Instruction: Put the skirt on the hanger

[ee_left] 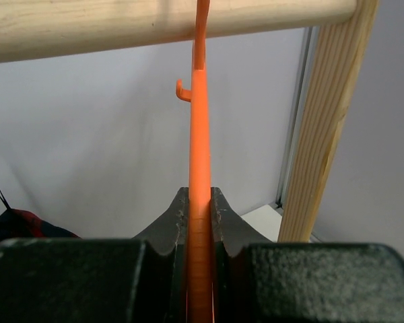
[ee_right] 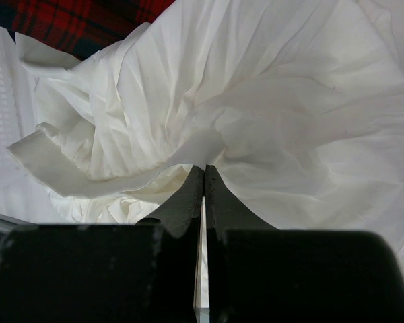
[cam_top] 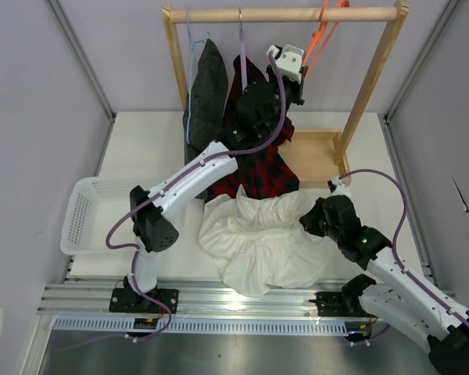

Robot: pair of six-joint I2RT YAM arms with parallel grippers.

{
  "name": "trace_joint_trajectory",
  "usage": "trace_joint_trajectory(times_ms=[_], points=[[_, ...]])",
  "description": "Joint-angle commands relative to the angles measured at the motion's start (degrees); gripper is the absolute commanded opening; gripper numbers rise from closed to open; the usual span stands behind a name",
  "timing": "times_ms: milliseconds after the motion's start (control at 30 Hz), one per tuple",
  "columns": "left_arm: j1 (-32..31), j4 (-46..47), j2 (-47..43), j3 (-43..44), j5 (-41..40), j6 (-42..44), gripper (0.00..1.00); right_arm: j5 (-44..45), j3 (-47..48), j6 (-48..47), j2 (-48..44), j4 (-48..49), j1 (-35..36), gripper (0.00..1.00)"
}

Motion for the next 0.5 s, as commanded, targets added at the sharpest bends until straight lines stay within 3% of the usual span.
trace_joint_trajectory(times_ms=[0,167,467], points=[[-0.2,4.7,-3.4,2.9,1.4,0.9,0.0,0.2,1.9,-1.0,-0.6,1.4,-0.3,0.0],[-0.3,1.9,-3.4,3.7,1.7,0.9,0.0,0.1,1.9,-1.3,-0.8,1.1,-0.6,0.0],[-0.3,2.9,-11.3,-9.6,4.3,1.6,0.0,-0.7,2.0,-1.9,0.1,1.7,-1.3,0.0]])
